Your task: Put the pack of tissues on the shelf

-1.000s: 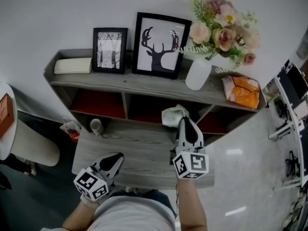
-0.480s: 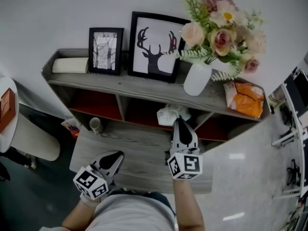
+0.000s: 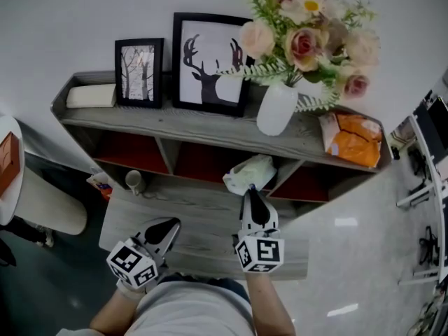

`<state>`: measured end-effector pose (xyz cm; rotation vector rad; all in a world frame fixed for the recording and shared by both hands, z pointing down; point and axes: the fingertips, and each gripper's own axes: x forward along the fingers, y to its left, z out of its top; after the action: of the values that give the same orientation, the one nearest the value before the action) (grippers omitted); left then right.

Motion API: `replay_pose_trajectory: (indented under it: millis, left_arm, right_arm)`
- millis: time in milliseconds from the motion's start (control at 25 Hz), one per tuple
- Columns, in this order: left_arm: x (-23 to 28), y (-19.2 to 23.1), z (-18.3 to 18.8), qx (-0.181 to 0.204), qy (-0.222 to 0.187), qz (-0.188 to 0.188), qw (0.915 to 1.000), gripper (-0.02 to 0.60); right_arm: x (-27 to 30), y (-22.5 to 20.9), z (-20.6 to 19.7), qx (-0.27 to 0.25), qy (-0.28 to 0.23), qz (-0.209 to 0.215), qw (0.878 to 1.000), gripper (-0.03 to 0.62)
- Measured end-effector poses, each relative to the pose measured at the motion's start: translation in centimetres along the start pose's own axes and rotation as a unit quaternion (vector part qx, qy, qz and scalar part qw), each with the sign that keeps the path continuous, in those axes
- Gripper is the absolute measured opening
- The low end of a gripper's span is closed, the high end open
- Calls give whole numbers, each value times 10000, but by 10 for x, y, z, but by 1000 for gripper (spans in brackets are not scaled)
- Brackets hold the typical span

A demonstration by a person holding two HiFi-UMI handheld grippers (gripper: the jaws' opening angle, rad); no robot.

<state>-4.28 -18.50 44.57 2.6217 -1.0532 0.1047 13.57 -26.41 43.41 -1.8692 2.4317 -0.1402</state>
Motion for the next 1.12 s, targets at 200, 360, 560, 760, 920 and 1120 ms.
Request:
replay_pose_trajectory:
  millis: [200, 360, 560, 760, 920, 1120]
  left_arm:
    - [7, -3, -2, 8, 28, -51, 10000, 21]
    - [11, -3, -4, -20, 54, -65, 10000, 21]
    - [14, 0, -3, -32, 53, -41, 10000, 21]
    - [15, 1, -4, -31, 66, -15, 10000, 21]
    - [14, 3, -4, -19, 53, 9, 10000, 21]
    - [13, 6, -5, -31, 53, 37, 10000, 21]
  right_arm:
    - [-9, -2, -14, 41, 79, -192, 9998, 32]
    - [-13, -7, -24, 236, 137, -278, 9992, 31]
    - [-8, -14, -27, 329, 164, -340, 9987, 32]
    - [10, -25, -31, 468, 279, -341, 9979, 32]
    - [19, -33, -32, 576, 340, -399, 9970, 32]
    - [25, -36, -33, 567, 330, -413, 9970, 32]
